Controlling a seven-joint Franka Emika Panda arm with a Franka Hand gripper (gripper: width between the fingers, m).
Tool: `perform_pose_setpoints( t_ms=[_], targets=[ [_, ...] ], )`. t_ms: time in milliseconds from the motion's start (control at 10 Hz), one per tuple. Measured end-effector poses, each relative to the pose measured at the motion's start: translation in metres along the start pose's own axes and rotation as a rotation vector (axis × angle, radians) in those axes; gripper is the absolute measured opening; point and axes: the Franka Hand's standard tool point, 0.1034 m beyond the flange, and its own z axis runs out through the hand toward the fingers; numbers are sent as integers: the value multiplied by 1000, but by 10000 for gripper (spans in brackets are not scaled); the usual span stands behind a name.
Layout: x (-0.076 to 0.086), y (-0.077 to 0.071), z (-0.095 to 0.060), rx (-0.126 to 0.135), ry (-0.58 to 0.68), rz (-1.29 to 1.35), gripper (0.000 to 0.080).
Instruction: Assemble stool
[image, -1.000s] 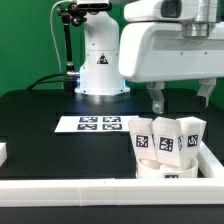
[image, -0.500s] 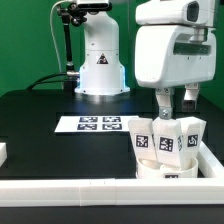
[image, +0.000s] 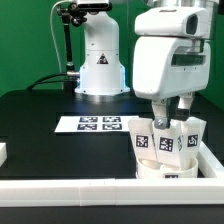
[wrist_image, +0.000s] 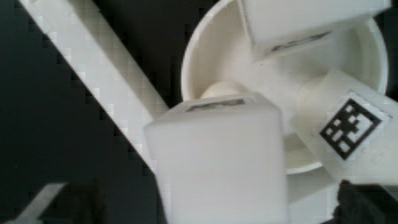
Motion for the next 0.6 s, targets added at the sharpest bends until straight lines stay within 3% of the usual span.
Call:
perform_pose_setpoints(
  t_ms=[300,400,500,600],
  targets=[
    [-2,1,5,2,-7,8,649],
    [-2,1,5,1,-7,16,559],
    [-3,2,5,1,-7,17,375],
    [-4,3,5,1,-8,43,337]
  ],
)
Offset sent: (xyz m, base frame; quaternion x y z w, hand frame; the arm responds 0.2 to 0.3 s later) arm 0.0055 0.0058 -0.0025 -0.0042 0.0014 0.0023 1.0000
